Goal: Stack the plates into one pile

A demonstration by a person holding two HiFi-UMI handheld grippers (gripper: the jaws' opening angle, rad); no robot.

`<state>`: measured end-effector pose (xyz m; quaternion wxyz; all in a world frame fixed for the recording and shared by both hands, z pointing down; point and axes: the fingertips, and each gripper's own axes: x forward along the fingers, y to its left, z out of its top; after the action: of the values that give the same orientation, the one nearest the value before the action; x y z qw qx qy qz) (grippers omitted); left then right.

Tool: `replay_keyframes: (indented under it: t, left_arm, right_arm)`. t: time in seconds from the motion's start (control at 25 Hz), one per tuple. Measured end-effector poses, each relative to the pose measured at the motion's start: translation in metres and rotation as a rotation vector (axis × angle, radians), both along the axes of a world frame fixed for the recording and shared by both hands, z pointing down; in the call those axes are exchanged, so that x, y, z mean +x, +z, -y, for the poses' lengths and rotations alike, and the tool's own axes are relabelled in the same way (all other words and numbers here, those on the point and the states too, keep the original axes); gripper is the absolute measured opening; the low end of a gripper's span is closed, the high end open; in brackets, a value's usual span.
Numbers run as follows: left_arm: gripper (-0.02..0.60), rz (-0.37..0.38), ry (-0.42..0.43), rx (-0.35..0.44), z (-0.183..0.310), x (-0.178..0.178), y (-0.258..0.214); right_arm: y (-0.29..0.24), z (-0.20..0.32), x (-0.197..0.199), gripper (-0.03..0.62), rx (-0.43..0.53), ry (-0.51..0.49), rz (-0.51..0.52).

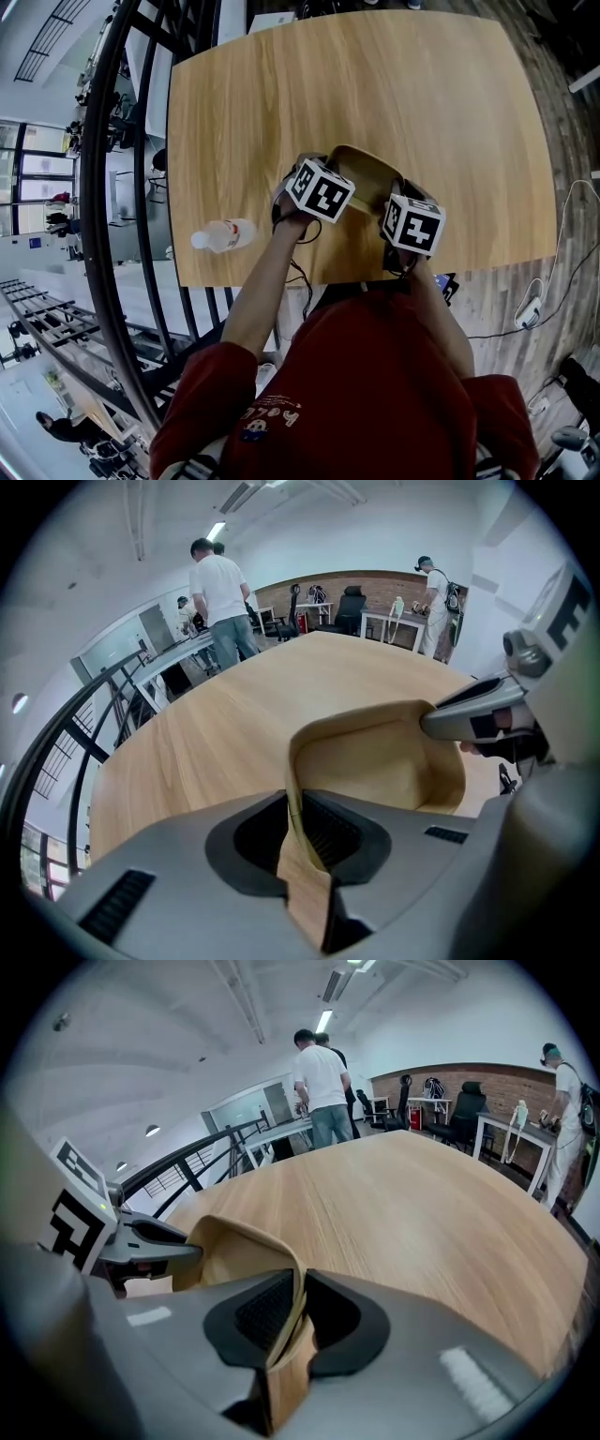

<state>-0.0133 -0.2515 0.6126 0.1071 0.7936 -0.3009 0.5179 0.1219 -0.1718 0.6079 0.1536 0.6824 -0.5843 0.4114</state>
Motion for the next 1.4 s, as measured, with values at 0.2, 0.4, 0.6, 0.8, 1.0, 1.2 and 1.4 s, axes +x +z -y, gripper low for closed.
replay_keyframes:
  t: [0.2, 0.4, 0.6, 0.8, 1.0, 1.2, 1.4]
  left_arm:
    - [0.055, 0.032, 0.029, -0.063, -0.006, 0.001, 0.001]
    - [0.055, 0.072, 0.041, -0.106, -0.011, -0.003, 0.01]
    - [0.06, 0.101, 0.052, -0.097, -0.015, -0.003, 0.017]
    - [0.079, 0.107, 0.044, -0.065, -0.015, -0.007, 0.026]
    - [0.101, 0.089, 0.014, -0.06, -0.014, -0.01, 0.037]
    - [0.103, 0.066, -0.007, -0.068, -0.012, -0.01, 0.045]
    - [0.103, 0.046, -0.02, -0.085, -0.018, -0.012, 0.048]
  right_arm:
    - [0.004, -0.004, -0.002, 0.054, -0.068, -0.045, -0.014]
    - [0.011, -0.008, -0.004, 0.055, -0.119, -0.062, -0.019]
    - [0.018, -0.012, -0.001, 0.084, -0.125, -0.066, -0.058]
    - [0.027, -0.015, -0.001, 0.114, -0.133, -0.059, -0.038]
    - [0.036, -0.014, -0.004, 0.114, -0.143, -0.064, -0.007]
    - [0.042, -0.012, -0.006, 0.114, -0.159, -0.07, 0.001]
    - [0.051, -0.016, -0.009, 0.117, -0.175, -0.074, 0.015]
